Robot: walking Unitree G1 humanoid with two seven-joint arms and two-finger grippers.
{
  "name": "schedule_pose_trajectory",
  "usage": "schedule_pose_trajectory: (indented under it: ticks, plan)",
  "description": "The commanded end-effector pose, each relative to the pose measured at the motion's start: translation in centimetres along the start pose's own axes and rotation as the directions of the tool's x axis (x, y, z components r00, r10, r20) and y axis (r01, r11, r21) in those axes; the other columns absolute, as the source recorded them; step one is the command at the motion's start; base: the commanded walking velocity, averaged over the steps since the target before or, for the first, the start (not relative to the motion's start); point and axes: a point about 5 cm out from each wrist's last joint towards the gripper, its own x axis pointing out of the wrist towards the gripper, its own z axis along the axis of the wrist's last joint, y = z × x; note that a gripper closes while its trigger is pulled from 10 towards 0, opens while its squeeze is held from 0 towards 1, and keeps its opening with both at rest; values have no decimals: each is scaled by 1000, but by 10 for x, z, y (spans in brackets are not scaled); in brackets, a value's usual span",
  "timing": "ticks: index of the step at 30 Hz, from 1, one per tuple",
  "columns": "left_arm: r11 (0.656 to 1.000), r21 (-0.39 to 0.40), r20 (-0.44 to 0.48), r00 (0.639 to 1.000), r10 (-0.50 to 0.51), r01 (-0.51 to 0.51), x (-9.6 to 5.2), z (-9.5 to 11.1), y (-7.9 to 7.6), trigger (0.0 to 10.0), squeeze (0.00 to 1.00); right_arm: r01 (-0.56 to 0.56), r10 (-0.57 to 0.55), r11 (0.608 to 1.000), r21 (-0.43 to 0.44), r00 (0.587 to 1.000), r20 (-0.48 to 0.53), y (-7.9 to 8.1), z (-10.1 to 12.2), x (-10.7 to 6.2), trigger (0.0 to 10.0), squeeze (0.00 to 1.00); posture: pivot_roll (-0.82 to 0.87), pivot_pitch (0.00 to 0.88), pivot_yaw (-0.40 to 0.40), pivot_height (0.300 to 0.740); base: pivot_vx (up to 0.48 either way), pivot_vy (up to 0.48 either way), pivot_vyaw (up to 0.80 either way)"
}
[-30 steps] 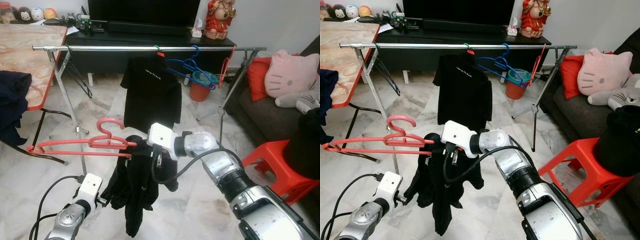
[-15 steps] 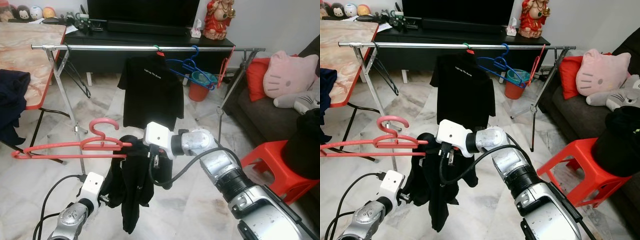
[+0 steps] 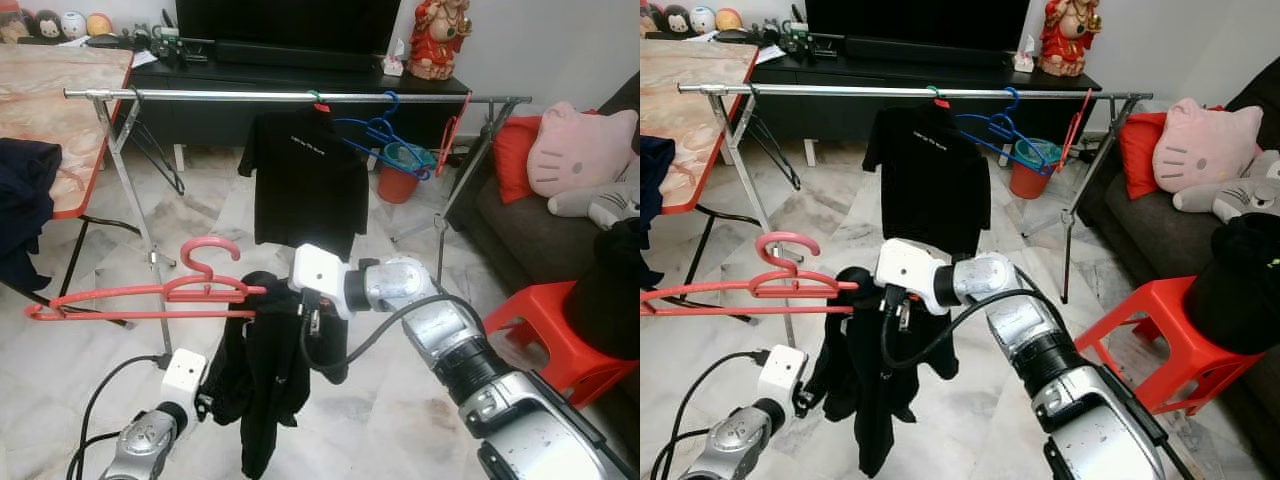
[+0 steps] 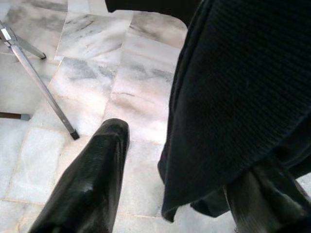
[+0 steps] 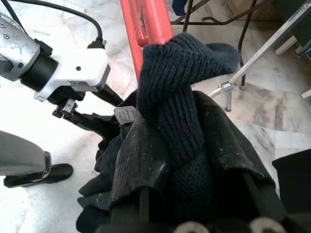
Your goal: Hang hanger
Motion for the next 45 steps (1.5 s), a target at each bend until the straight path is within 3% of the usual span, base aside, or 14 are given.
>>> schedule_pose_trajectory:
  ticks: [1, 23, 35, 41, 45]
  plan:
    - [1000, -8, -1, 1000, 1, -1, 1, 0, -1, 0, 0, 21, -20, 999, -28, 999, 32, -4, 9, -4, 0, 0, 28, 0, -186, 740, 0, 0, 0]
    - [999, -33, -12, 1000, 14, -14, -1, -4, -1, 0, 0, 22, -21, 1000, -15, 1000, 17, -1, 4, -2, 0, 0, 29, 0, -179, 740, 0, 0, 0]
    - [995, -92, -27, 999, 33, -36, -2, -8, 0, 0, 0, 26, -26, 1000, -2, 1000, 8, 1, -1, -3, 0, 0, 29, 0, -177, 740, 0, 0, 0]
    - [991, -118, -78, 996, 52, -61, -6, -17, 2, 0, 0, 42, -42, 999, -5, 998, -40, 0, -14, -14, 0, 0, 32, 0, -179, 740, 0, 0, 0]
    - [987, -93, -143, 983, 118, -131, -11, -27, 8, 0, 0, 36, -35, 999, 3, 990, -135, -1, -39, -45, 0, 0, 26, 0, -179, 740, 0, 0, 0]
